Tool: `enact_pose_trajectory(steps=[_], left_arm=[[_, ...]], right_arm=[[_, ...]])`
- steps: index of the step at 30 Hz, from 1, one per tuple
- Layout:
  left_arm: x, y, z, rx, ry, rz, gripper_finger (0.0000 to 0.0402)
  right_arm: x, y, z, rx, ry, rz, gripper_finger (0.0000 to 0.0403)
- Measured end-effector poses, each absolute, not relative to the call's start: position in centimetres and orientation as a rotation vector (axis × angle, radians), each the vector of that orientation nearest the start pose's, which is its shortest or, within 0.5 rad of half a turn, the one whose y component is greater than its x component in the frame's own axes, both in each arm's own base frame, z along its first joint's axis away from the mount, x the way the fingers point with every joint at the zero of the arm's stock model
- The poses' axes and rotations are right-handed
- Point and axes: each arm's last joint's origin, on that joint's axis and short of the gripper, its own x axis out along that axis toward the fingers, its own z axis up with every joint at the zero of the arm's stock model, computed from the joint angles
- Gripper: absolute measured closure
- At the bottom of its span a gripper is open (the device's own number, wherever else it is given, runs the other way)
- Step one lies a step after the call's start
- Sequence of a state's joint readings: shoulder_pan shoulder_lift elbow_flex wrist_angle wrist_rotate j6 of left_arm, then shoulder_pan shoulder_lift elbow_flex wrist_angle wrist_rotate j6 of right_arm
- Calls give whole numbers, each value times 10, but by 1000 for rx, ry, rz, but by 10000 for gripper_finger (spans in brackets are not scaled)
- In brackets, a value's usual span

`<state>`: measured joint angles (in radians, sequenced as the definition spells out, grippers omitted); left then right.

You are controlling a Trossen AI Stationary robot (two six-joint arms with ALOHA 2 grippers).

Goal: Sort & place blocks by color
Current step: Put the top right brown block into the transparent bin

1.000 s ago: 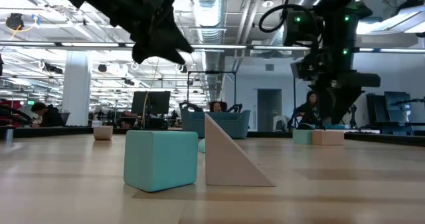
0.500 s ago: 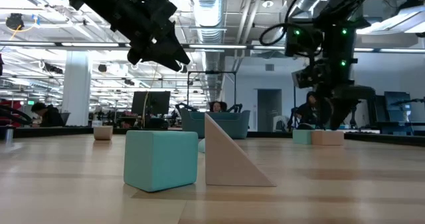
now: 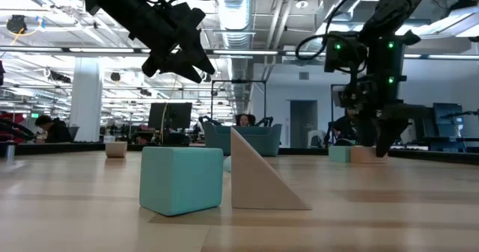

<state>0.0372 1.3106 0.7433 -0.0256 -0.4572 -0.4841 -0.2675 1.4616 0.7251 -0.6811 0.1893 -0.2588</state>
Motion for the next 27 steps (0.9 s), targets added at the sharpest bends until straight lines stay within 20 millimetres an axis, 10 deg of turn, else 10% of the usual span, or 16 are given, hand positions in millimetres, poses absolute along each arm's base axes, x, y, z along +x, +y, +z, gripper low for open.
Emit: enact_pose_trajectory(steps=[7,17,27], left_arm=[[270,22,228,-349,428,581,182],[272,24,233,-285,432,447,182],[276,78,249,-709,160,379,176]], right_arm=[[210,-72,138,9,1421,-227,167],[216,-62,145,222,1316,-356,278],[255,-24,221,253,760,-523,253]])
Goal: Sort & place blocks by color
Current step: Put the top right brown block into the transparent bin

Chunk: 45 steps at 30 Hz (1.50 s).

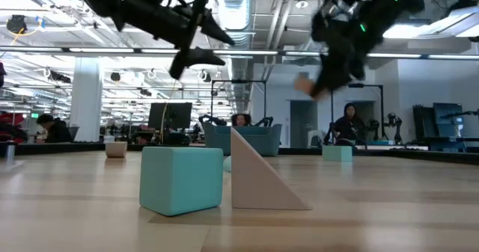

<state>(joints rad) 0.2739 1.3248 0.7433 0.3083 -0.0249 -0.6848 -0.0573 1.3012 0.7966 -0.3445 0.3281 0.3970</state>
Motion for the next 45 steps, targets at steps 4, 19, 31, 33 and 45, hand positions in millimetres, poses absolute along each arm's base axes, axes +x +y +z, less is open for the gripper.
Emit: enact_pose_trajectory(steps=[4,19,31,33,45], left_arm=[[285,95,247,-834,86,189,155],[316,112,246,-885,138,97,75],[322,120,271,-787,319,133,240],[322,121,273,-793,322,127,278],[313,119,273,-766,387,225,298]], right_arm=[[278,-12,247,62,679,-562,251],[347,-9,284,-283,689,-567,256],[349,-19,288,-319,701,-574,254],[348,-21,288,-340,710,-572,254],[335,-18,303,-243,672,-596,179]])
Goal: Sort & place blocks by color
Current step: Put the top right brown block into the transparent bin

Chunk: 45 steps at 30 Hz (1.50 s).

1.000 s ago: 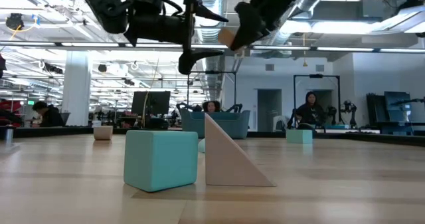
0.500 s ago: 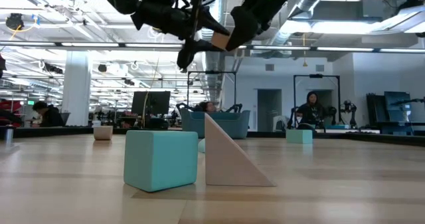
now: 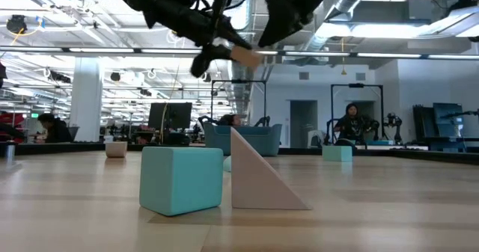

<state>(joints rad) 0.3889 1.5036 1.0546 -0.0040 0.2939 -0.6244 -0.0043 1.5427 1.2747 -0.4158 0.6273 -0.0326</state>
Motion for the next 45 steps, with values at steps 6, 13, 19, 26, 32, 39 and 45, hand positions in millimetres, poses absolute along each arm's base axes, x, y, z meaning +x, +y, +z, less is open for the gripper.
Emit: enact_pose_trajectory(steps=[6,13,19,26,32,39,45], left_arm=[[286,100,287,-656,473,445,298],[255,61,302,-594,564,616,298],[221,14,296,-629,765,752,298],[176,-45,285,-845,1055,888,298],[160,-105,275,-961,1262,821,298],[145,-153,254,-923,1448,883,297],[140,-166,233,-927,1513,881,273]], right_arm=[[306,-17,328,-121,626,-612,169],[292,-19,348,-45,545,-556,176],[295,-16,344,35,500,-429,177],[300,4,308,188,493,-224,177],[306,16,271,207,506,-168,178],[309,14,259,292,471,-153,178],[309,14,258,298,473,-132,178]])
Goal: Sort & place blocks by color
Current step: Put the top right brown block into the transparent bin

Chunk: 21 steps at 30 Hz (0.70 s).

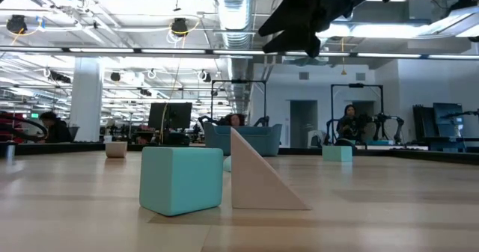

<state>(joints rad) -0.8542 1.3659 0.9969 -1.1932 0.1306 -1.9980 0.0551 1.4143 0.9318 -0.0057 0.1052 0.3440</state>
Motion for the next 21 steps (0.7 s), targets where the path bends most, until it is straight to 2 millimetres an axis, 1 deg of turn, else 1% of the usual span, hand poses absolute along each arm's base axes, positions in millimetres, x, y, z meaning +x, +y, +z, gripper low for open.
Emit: enact_pose_trajectory(steps=[3,5,7,9,11,13,15,18,21], left_arm=[[136,-169,215,-964,1539,883,269],[133,-168,208,-974,1547,910,268],[133,-167,206,-984,1540,929,267],[133,-166,206,-981,1519,940,266],[133,-165,206,-966,1515,939,266],[133,-165,206,-946,1527,916,261],[132,-165,206,-926,1537,889,248],[133,-165,208,-929,1534,836,219],[134,-167,211,-949,1509,782,186]], right_arm=[[311,10,257,294,471,-137,178],[315,8,253,303,472,-118,178],[318,5,250,317,471,-86,178],[327,5,246,327,444,-66,177],[332,5,234,337,476,-70,174],[344,5,226,341,481,-67,170],[353,5,222,341,496,-68,168],[372,4,216,342,501,-56,167],[393,3,210,341,523,-6,166]])
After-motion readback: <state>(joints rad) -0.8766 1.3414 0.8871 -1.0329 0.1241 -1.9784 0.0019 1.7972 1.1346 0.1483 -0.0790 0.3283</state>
